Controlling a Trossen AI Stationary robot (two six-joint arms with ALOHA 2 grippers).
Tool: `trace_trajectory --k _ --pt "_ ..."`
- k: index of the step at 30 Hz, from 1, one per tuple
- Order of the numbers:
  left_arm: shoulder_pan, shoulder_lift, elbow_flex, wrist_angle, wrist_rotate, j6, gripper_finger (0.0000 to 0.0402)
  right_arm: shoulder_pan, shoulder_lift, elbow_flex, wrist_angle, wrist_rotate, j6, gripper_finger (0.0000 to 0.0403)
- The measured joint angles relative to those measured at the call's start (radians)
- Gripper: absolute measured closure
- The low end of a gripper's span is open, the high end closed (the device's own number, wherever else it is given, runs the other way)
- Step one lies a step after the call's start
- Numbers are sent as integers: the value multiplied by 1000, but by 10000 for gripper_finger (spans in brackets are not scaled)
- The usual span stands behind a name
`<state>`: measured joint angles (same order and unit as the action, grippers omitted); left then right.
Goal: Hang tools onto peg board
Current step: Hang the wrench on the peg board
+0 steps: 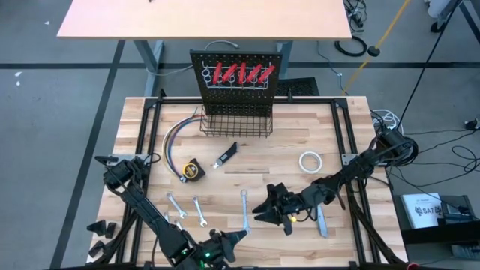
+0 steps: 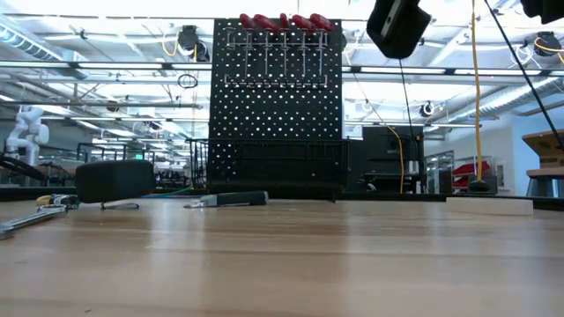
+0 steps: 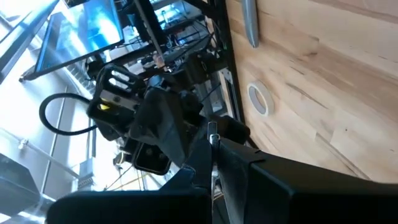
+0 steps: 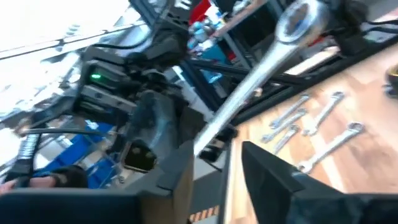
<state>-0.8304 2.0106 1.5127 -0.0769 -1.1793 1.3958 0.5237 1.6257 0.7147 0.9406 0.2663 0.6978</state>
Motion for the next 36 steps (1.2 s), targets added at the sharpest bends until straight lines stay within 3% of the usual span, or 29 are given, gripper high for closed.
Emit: trace_trajectory --k 8,19,36 --pt "8 0 0 0 2 -2 391 -39 0 0 11 41 0 217" --pt "33 0 0 -1 45 -43 391 -92 0 43 14 -79 -2 237" --pt "47 1 -1 -4 26 50 391 -90 60 62 20 -92 7 247"
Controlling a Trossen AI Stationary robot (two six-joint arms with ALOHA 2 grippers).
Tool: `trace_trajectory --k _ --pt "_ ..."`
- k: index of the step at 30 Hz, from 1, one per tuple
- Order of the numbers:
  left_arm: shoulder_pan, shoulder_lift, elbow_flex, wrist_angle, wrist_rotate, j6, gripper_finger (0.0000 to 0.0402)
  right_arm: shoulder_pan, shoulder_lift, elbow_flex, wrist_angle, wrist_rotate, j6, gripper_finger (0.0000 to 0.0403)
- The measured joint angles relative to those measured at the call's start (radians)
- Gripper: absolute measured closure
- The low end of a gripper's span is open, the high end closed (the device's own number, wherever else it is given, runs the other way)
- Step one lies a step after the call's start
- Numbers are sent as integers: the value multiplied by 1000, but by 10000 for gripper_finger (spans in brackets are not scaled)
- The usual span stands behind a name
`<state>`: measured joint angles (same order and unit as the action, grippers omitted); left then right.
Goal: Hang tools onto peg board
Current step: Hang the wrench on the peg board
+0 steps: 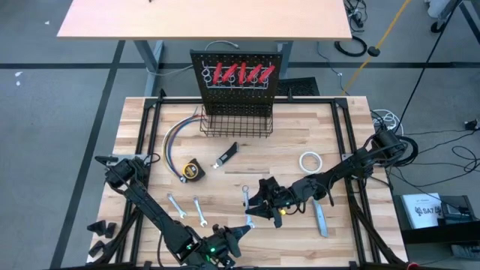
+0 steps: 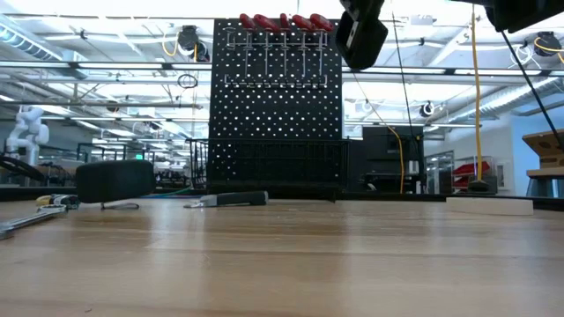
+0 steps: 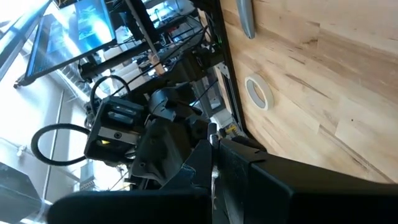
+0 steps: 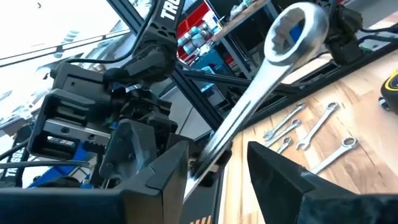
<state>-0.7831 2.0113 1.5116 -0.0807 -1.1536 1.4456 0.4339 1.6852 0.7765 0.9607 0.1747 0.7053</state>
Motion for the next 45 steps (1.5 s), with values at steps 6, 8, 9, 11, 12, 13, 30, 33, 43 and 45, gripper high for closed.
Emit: trace_trajectory --k 6,8,9,11,12,13,30,33,43,45 --pt "6 0 0 0 20 -38 391 0 0 0 10 2 -58 287" --pt "6 0 0 0 22 -50 391 0 0 0 6 1 -62 319" --pt "6 0 0 -5 21 -49 391 0 0 0 10 -2 -57 338" --pt "6 2 -1 -15 29 -49 386 1 -2 1 19 -3 -46 377" --pt "6 3 -1 -16 29 -62 377 2 -3 2 16 -6 -46 386" --pt "7 3 -2 -16 29 -80 367 2 -4 3 14 -8 -47 388" --pt "-102 -25 0 -257 -204 -968 253 6 -57 0 -123 62 -253 397" --pt "-101 -90 1 -488 -87 -1512 253 12 -53 -2 -130 69 -317 397" --pt "-14 -204 -345 -106 210 -2075 252 13 -55 -1 -53 61 -488 397" --pt "25 -204 -432 173 335 -1955 252 18 -55 -1 -59 60 -509 397"
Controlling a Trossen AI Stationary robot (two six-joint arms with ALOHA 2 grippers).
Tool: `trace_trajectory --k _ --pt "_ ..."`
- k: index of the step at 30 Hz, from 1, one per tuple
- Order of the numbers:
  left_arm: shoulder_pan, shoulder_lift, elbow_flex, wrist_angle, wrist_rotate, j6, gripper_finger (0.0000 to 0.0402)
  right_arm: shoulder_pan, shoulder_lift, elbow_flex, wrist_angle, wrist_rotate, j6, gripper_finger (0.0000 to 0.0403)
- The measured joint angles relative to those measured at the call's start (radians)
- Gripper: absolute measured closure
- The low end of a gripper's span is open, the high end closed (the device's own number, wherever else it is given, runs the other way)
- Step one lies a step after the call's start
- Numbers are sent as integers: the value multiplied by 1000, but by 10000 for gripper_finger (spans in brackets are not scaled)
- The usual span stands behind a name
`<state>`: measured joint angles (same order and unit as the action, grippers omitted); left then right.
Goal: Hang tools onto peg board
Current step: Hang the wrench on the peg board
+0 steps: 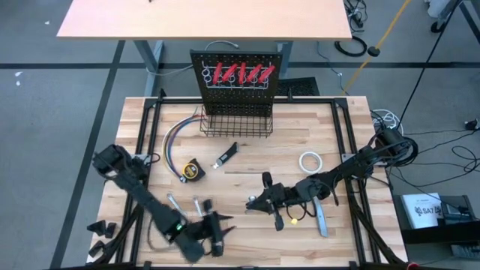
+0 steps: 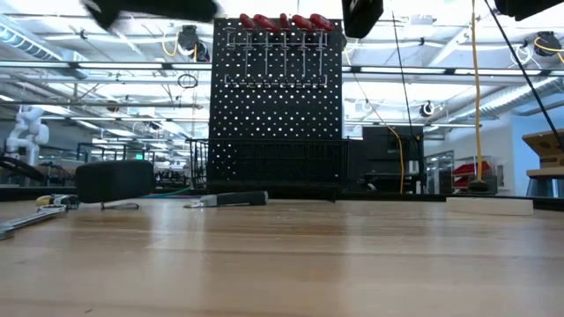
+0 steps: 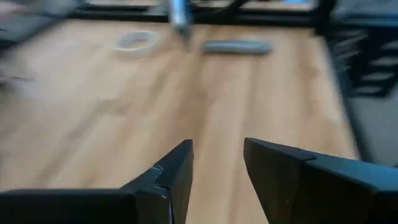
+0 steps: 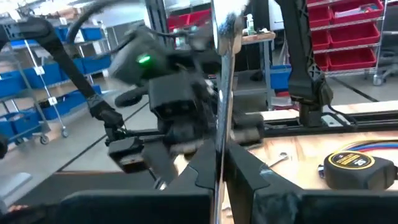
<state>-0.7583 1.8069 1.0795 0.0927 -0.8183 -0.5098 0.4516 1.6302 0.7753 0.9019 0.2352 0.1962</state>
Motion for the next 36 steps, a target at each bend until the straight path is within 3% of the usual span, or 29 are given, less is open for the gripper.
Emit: trace_trajectory --k 3,6,10,16,21,29,36 --pt "52 0 -91 378 228 161 252 7 -2 0 -4 -4 -12 397" --pt "91 -30 -140 558 270 239 252 19 -5 0 -1 -8 -32 397" --pt "126 -88 -193 565 212 256 252 28 -5 0 -8 -6 -34 397" --pt "140 -66 -212 593 179 229 252 28 -5 0 -10 0 -29 397" --pt "143 -35 -212 707 222 276 252 28 -5 0 5 38 -26 397" --pt "155 -33 -212 724 226 333 252 28 -5 0 1 65 -25 397" --pt "211 -33 -212 748 265 333 252 28 -5 1 15 195 1 397"
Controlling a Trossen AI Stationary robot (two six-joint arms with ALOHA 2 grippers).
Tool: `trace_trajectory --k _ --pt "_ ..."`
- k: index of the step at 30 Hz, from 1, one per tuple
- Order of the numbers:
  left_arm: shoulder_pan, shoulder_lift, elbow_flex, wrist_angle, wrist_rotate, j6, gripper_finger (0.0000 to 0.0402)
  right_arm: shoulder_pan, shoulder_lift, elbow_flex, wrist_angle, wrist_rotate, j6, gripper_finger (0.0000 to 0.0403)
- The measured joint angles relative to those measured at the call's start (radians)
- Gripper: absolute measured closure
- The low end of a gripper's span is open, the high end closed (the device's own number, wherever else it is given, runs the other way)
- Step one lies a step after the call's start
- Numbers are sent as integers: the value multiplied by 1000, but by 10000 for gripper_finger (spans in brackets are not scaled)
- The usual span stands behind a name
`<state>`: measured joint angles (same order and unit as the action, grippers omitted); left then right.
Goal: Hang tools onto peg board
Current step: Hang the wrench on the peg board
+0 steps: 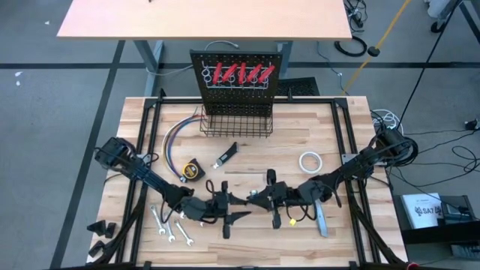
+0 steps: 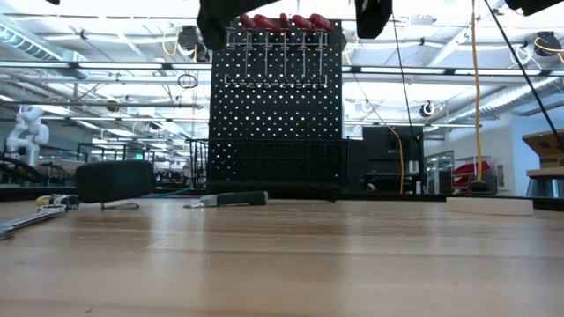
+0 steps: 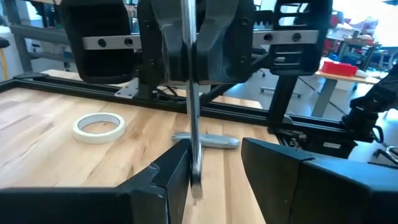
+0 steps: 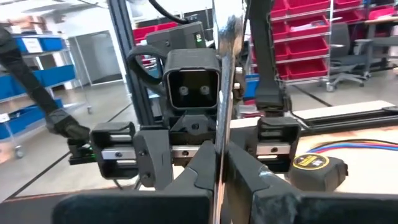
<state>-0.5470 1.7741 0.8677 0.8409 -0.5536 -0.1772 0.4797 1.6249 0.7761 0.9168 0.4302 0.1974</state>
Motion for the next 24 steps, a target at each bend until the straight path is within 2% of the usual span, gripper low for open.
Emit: trace_trajectory --k 6,9,11,15,24 --pt "17 0 0 0 3 6 252 -1 0 0 -1 22 0 397" --pt "17 0 1 -10 4 12 266 0 0 0 -1 21 0 397" --pt "17 0 1 -16 6 57 293 0 0 0 -1 16 0 397" --pt "17 0 1 -15 3 113 379 1 0 0 -1 8 7 393" --pt "16 0 1 -6 -5 134 384 0 0 1 -16 13 21 305"
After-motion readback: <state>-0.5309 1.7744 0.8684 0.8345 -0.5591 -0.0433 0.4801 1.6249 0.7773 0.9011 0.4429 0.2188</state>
